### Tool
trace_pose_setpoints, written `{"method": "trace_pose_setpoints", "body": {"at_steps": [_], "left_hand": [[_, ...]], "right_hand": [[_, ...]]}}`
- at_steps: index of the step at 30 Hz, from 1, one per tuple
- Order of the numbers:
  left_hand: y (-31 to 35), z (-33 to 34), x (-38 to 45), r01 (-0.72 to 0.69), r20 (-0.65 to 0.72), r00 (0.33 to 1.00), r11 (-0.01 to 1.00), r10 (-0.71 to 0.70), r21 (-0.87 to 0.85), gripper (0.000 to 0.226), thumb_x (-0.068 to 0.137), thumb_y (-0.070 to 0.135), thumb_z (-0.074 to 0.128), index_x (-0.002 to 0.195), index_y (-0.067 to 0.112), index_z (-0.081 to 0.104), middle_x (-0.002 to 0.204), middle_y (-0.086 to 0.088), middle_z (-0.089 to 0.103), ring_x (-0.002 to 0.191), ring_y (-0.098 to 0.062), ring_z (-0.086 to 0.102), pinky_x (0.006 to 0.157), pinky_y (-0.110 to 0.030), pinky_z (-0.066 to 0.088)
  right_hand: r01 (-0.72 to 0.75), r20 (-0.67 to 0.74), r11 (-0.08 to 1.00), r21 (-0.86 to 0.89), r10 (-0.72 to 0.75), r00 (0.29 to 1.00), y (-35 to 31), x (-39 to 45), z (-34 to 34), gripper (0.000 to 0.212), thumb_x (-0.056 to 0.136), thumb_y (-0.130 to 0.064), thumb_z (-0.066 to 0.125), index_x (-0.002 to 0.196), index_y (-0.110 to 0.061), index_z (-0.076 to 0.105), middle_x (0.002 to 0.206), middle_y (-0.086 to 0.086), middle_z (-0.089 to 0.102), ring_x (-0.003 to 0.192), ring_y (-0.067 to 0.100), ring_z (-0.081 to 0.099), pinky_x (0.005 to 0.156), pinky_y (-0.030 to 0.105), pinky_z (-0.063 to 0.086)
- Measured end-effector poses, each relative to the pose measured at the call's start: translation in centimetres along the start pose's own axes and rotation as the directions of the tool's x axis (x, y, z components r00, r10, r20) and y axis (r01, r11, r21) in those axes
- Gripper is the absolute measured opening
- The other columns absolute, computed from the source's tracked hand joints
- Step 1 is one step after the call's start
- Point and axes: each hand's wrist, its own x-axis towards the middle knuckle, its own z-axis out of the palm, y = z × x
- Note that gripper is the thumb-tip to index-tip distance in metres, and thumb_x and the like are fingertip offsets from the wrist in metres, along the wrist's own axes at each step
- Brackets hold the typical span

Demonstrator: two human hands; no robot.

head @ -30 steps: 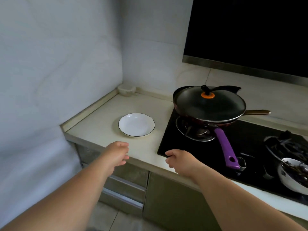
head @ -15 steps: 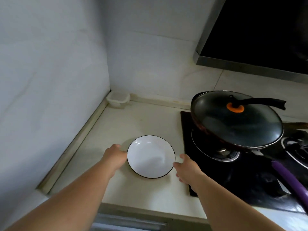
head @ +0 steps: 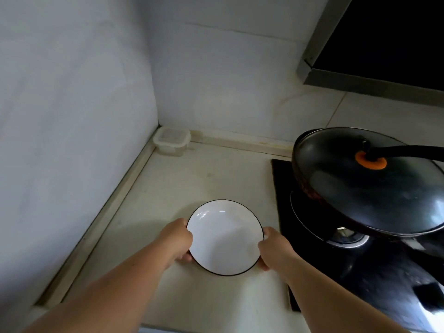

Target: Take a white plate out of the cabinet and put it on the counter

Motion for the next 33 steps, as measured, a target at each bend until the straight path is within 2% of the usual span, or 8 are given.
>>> {"method": "trace_pose_setpoints", "body": {"at_steps": [3, 7, 11, 14, 21, 26, 30, 33], "left_hand": [[0.9, -1.1, 1.1, -0.037, -0.025, 0.999, 0.999, 0.036, -0.02, 0.035, 0.084, 0.0, 0.029, 0.104, 0.012, 0.055, 0.088, -0.009, 0.061, 0.053, -0.022, 0.056, 0.026, -0.013, 0.033], [2.0, -2.9, 3.1, -0.078, -0.073, 0.994, 0.997, 0.078, -0.002, 0.036, 0.085, -0.001, 0.031, 0.106, 0.012, 0.057, 0.096, -0.013, 0.063, 0.054, -0.022, 0.056, 0.026, -0.014, 0.035], [2.4, -4.0, 5.4, -0.072, -0.1, 0.992, 0.997, 0.071, -0.003, 0.038, 0.084, 0.001, 0.032, 0.107, 0.013, 0.06, 0.083, -0.008, 0.063, 0.051, -0.025, 0.056, 0.04, -0.023, 0.044], [2.2, -4.2, 6.6, -0.063, -0.105, 0.993, 0.998, 0.061, -0.009, 0.041, 0.082, 0.001, 0.032, 0.108, 0.011, 0.062, 0.081, -0.009, 0.063, 0.05, -0.027, 0.056, 0.051, -0.026, 0.046], [2.5, -3.9, 7.0, -0.069, -0.096, 0.993, 0.998, 0.069, 0.003, 0.034, 0.086, 0.001, 0.03, 0.101, 0.018, 0.056, 0.091, -0.013, 0.063, 0.049, -0.025, 0.052, 0.045, -0.024, 0.041], [2.0, -3.9, 7.2, -0.043, -0.095, 0.995, 0.999, 0.042, -0.013, 0.041, 0.087, 0.0, 0.029, 0.11, 0.016, 0.059, 0.08, -0.007, 0.058, 0.054, -0.023, 0.053, 0.037, -0.022, 0.041], [2.1, -3.7, 7.0, -0.022, -0.085, 0.996, 0.999, 0.02, -0.026, 0.043, 0.087, 0.001, 0.029, 0.114, 0.013, 0.06, 0.096, -0.013, 0.062, 0.059, -0.024, 0.054, 0.041, -0.025, 0.041], [2.2, -4.0, 6.5, -0.007, -0.121, 0.993, 0.998, 0.0, -0.057, 0.034, 0.09, 0.008, 0.035, 0.118, 0.017, 0.052, 0.121, -0.018, 0.058, 0.072, -0.028, 0.057, 0.045, -0.027, 0.05]], "right_hand": [[0.038, 0.021, 0.999, -0.021, -0.038, 0.999, -1.4, 1.1, 0.1, 0.041, 0.074, -0.001, 0.028, 0.101, -0.018, 0.053, 0.077, 0.009, 0.058, 0.056, 0.023, 0.053, 0.034, 0.016, 0.037], [0.075, 0.026, 0.997, -0.004, -0.075, 0.997, -3.6, 2.6, 1.1, 0.044, 0.073, -0.003, 0.029, 0.105, -0.019, 0.054, 0.084, 0.012, 0.063, 0.059, 0.024, 0.054, 0.034, 0.015, 0.037], [0.08, 0.014, 0.996, 0.026, -0.081, 0.997, -4.9, 4.0, 2.3, 0.042, 0.073, -0.003, 0.03, 0.105, -0.02, 0.053, 0.093, 0.016, 0.066, 0.065, 0.028, 0.056, 0.048, 0.025, 0.044], [0.08, 0.015, 0.997, 0.012, -0.081, 0.997, -5.4, 4.6, 2.7, 0.041, 0.074, -0.003, 0.03, 0.105, -0.019, 0.053, 0.095, 0.015, 0.066, 0.066, 0.028, 0.056, 0.05, 0.026, 0.044], [0.078, 0.009, 0.997, -0.016, -0.078, 0.997, -5.2, 5.6, 3.2, 0.046, 0.073, -0.006, 0.032, 0.11, -0.019, 0.055, 0.101, 0.009, 0.066, 0.093, 0.034, 0.065, 0.069, 0.035, 0.054], [0.078, 0.0, 0.996, -0.052, -0.079, 0.997, -5.1, 5.7, 3.4, 0.046, 0.076, -0.005, 0.032, 0.114, -0.017, 0.054, 0.102, 0.008, 0.064, 0.097, 0.033, 0.064, 0.081, 0.038, 0.055], [0.098, 0.016, 0.991, -0.096, -0.097, 0.995, -5.3, 5.4, 3.2, 0.04, 0.082, -0.007, 0.035, 0.117, -0.015, 0.053, 0.099, 0.006, 0.06, 0.098, 0.032, 0.063, 0.085, 0.04, 0.056], [0.098, 0.024, 0.987, -0.128, -0.096, 0.995, -5.3, 4.8, 2.8, 0.034, 0.089, -0.019, 0.04, 0.121, -0.013, 0.048, 0.101, 0.013, 0.063, 0.082, 0.032, 0.063, 0.078, 0.043, 0.059]]}}
